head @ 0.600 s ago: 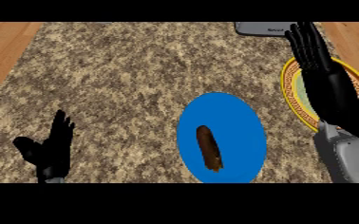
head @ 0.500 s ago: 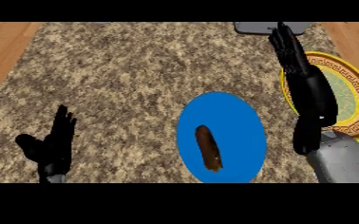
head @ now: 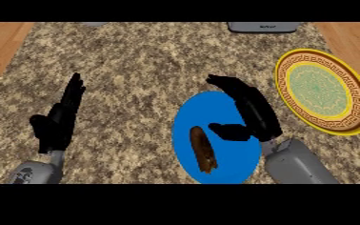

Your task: Pick the sweet potato from the plate and place it in the plate

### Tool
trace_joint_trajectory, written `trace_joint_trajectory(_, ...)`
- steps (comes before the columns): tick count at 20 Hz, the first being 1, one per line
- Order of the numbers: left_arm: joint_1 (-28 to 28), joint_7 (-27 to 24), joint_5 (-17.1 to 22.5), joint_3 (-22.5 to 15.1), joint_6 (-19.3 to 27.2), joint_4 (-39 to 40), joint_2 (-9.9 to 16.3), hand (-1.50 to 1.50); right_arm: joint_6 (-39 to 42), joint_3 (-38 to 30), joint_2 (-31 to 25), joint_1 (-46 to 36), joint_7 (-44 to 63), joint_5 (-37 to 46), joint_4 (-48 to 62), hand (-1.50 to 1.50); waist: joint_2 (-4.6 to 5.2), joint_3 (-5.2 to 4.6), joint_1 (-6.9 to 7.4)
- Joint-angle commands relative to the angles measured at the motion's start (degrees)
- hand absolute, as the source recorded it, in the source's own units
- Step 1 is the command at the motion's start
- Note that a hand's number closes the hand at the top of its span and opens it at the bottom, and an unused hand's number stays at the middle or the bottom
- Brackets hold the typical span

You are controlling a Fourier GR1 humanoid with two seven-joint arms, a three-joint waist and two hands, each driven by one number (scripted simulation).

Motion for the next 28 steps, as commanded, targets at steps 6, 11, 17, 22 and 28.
trace_joint_trajectory(6, -4.5, 4.9, -1.9, -2.6, -2.6, -1.6, 1.8, 0.0, -16.9, 19.0, 13.0, 6.5, 20.5, 36.9, 12.1, -1.5, 0.08, 0.92, 0.25)
trace_joint_trajectory(11, -8.8, 7.5, -1.9, -1.8, -3.5, -0.1, 1.9, 0.0, -11.7, 27.0, 17.6, 4.7, 36.4, 54.7, 7.5, -1.5, 0.09, 0.95, -0.17)
trace_joint_trajectory(17, -9.1, 7.8, -3.6, -2.4, -1.9, -0.2, 0.6, 0.0, 14.8, 32.4, 17.8, 2.3, 55.6, 57.2, -1.6, -1.5, 0.12, 0.91, 0.2)
trace_joint_trajectory(22, -10.3, 8.6, -3.6, -2.4, -3.1, 0.8, 0.3, 0.0, 31.3, 32.7, 17.9, 0.6, 66.3, 49.9, -6.5, -1.5, 0.62, 0.95, 1.03)
trace_joint_trajectory(28, -9.6, 7.6, -4.1, -2.5, -2.9, 0.5, -0.8, 0.0, 39.5, 30.3, 17.8, -0.3, 72.5, 44.4, -8.9, -1.5, 0.6, 0.93, 1.37)
